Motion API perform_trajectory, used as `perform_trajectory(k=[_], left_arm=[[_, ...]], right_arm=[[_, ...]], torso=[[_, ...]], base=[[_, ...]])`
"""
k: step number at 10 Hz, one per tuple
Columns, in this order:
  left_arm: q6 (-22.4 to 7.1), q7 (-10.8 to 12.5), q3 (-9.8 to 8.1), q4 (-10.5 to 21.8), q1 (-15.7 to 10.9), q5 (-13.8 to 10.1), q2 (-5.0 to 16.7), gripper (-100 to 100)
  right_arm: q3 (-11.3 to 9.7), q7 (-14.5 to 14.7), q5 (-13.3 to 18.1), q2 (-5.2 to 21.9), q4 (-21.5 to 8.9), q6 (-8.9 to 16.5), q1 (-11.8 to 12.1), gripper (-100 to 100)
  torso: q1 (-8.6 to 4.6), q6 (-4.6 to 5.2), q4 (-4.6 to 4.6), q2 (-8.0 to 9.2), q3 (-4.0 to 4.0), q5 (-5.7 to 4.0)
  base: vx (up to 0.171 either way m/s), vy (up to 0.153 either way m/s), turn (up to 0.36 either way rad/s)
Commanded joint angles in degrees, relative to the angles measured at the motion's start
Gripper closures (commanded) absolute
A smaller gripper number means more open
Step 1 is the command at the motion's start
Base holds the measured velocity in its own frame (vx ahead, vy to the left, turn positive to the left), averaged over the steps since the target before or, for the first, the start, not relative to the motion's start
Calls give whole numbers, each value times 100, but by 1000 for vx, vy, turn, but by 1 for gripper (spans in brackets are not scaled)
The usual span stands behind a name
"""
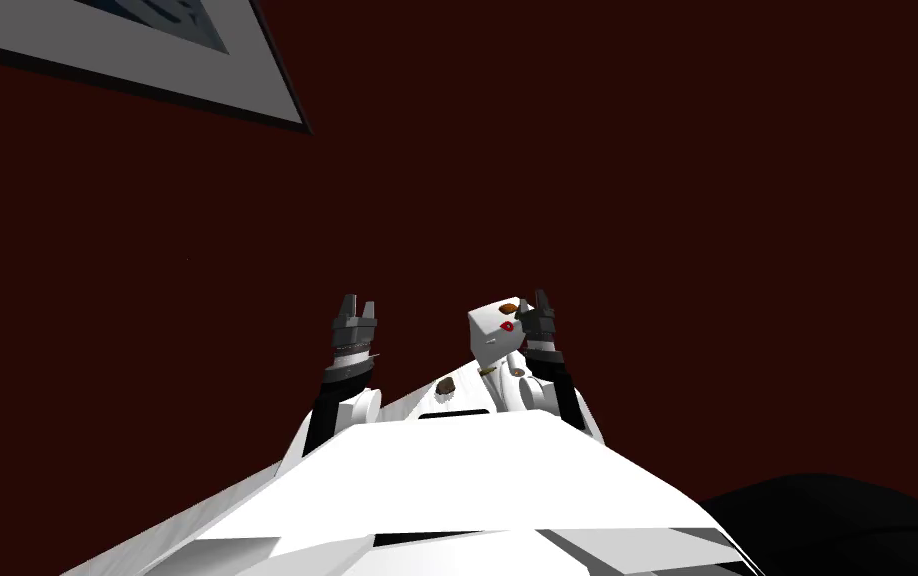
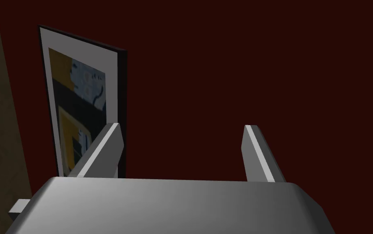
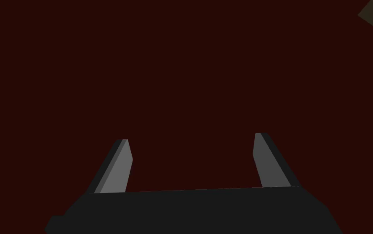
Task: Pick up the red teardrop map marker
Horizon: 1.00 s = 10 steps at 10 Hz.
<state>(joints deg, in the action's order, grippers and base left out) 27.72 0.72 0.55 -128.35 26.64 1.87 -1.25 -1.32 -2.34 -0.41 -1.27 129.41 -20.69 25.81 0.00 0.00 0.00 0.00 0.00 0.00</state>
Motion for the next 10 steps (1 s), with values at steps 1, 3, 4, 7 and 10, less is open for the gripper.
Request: perform_trajectory(k=[1,3,4,7,10], left_arm=[[0,0,0,0,0,0,0,0],[0,0,0,0,-1,0,1,0],[0,0,-1,0,-1,0,1,0],[0,0,-1,0,-2,0,1,0],[-1,0,-1,1,-1,0,1,0]], right_arm=[[-84,-6,21,223,-44,-44,-11,-100],[-277,-18,70,574,-146,-137,-34,-100],[-408,-26,103,741,-217,-194,-51,-100],[-723,-41,188,1209,-397,-316,-94,-100],[-1091,-55,293,1707,-624,-429,-150,-100]], torso=[[0,0,0,0,0,0],[-31,-1,4,21,12,-6],[-51,-1,7,31,18,-11],[-41,-1,10,47,27,-9],[-54,2,15,61,37,-14]], base=[[-39,-30,76],[-79,-114,128],[-164,-139,167],[-123,-110,134],[-170,-136,163]])
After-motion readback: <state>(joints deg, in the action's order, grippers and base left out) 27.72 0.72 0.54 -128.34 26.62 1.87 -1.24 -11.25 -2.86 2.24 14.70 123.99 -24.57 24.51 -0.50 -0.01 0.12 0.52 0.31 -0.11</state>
